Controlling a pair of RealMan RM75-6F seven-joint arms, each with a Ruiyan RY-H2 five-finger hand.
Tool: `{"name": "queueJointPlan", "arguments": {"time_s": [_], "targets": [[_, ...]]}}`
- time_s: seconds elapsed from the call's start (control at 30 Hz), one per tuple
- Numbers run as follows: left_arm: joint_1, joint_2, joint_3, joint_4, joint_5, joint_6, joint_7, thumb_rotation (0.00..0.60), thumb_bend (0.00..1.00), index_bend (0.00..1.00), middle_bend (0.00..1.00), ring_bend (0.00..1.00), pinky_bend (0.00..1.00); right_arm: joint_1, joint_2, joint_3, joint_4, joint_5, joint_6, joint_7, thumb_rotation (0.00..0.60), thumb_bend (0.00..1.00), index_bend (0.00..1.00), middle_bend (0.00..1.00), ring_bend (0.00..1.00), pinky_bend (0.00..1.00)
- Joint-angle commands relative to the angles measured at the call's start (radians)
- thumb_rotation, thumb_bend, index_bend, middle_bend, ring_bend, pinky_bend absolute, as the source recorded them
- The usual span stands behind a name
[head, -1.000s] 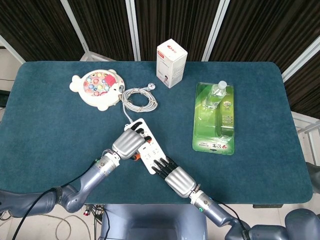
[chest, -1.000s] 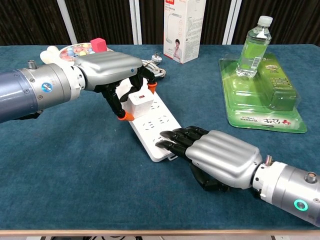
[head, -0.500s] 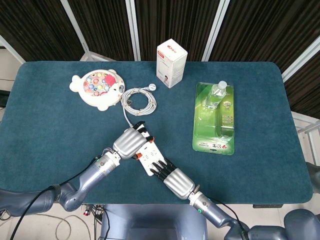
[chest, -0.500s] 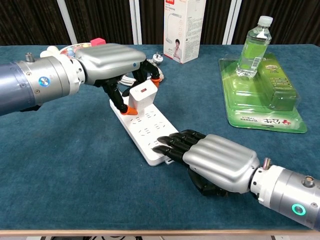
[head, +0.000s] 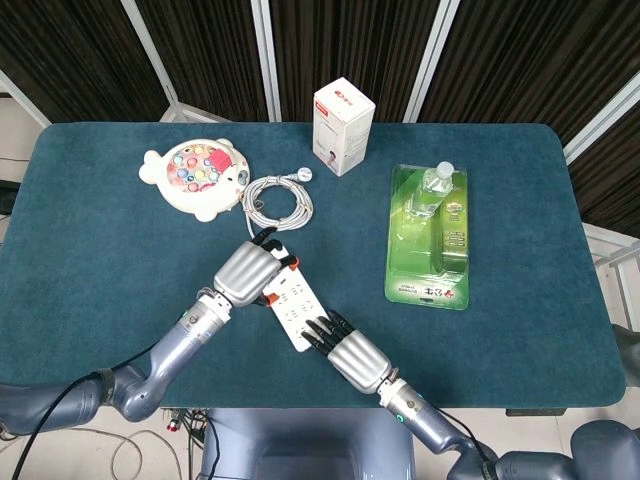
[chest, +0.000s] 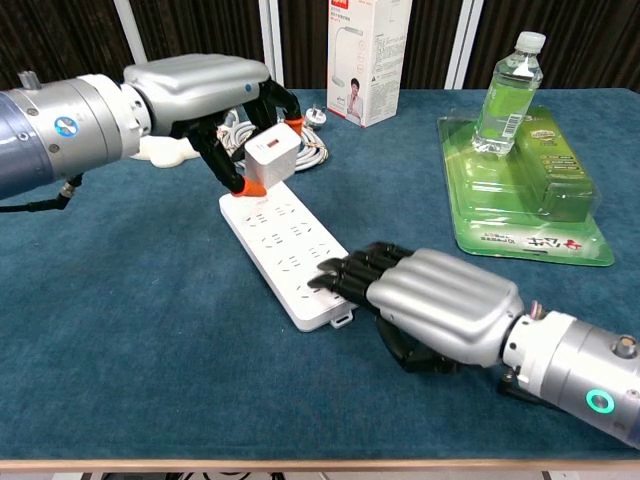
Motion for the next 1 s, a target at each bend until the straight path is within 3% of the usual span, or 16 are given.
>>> {"name": "queueJointPlan", "arguments": {"time_s": [0.03,0.1,0.33,0.67,0.87,1.0], "targets": [[0.010,0.017,0.009,0.030,0.027,0.014,-0.011,0.600,0.30,0.70,0.72,0.28,0.12,-0.005,-0.001,0.020,0.003,-0.020,0.040,-0.002,0.600,1.00,0.00,0.01,0.01,0.07],[0.017,0.028,0.014,0.041,0.031,0.017,-0.017,0.600,0.30,0.69,0.71,0.28,0.12,-0.006,0.003,0.029,-0.001,-0.024,0.054,-0.001,0.600,0.99,0.00,0.01,0.01,0.07],[0.065,0.082,0.043,0.095,0.035,0.048,-0.009,0.600,0.24,0.57,0.60,0.26,0.08,-0.013,0.054,0.083,-0.042,-0.015,0.111,-0.018,0.600,0.77,0.00,0.01,0.00,0.07],[0.148,0.103,0.071,0.111,-0.059,0.070,0.020,0.600,0.14,0.47,0.48,0.22,0.04,-0.046,0.154,0.111,-0.082,0.019,0.160,0.017,0.600,0.76,0.00,0.01,0.00,0.07],[0.184,0.079,0.074,0.143,-0.129,0.071,0.044,0.600,0.06,0.31,0.28,0.13,0.00,-0.077,0.195,0.099,-0.084,0.029,0.188,0.034,0.600,0.76,0.00,0.01,0.00,0.07],[0.199,0.076,0.068,0.145,-0.145,0.084,0.046,0.600,0.06,0.21,0.19,0.09,0.00,-0.097,0.215,0.106,-0.087,0.046,0.211,0.039,0.600,0.62,0.00,0.01,0.00,0.04]]}}
